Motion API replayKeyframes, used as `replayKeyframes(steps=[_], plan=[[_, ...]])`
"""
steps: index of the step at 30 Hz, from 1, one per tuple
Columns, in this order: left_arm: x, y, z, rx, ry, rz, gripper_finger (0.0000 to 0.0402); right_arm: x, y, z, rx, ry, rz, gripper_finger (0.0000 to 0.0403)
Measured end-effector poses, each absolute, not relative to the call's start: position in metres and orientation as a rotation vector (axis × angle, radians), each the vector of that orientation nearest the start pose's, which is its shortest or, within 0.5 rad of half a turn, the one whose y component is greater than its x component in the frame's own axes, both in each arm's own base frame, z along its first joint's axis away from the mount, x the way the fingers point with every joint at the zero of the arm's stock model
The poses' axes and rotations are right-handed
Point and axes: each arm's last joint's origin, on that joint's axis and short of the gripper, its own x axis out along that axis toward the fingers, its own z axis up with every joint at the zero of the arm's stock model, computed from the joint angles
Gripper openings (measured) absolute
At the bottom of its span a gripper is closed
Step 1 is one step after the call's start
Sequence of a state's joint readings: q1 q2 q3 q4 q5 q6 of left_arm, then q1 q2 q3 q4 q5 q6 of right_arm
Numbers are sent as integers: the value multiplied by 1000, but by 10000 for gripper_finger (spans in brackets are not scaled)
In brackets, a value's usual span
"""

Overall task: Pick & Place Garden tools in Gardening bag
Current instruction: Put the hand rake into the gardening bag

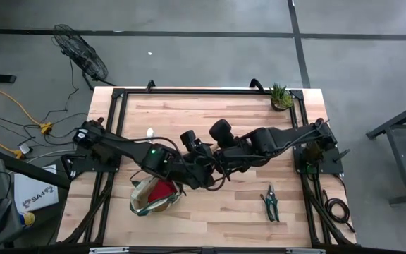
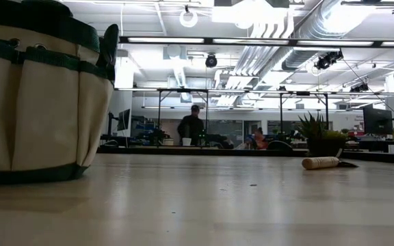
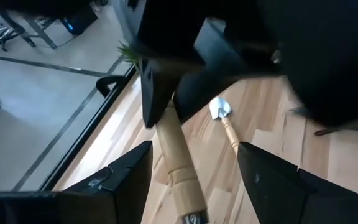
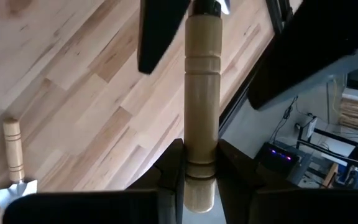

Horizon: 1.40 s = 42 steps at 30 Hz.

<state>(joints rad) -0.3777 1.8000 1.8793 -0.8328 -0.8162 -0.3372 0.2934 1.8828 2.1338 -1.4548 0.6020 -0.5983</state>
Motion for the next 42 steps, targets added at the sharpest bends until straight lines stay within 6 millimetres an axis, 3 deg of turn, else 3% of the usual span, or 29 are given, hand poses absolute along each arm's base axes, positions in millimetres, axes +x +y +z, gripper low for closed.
replayKeyframes(steps=[14, 27, 42], plan=[[366, -117, 380, 150, 550, 530, 226, 348, 88, 389, -1026, 1138, 77, 54], [365, -118, 379, 144, 570, 497, 139, 349, 92, 389, -1011, 1116, 72, 54], [363, -118, 376, 132, 598, 495, 136, 348, 101, 390, -1016, 1088, 114, 54]])
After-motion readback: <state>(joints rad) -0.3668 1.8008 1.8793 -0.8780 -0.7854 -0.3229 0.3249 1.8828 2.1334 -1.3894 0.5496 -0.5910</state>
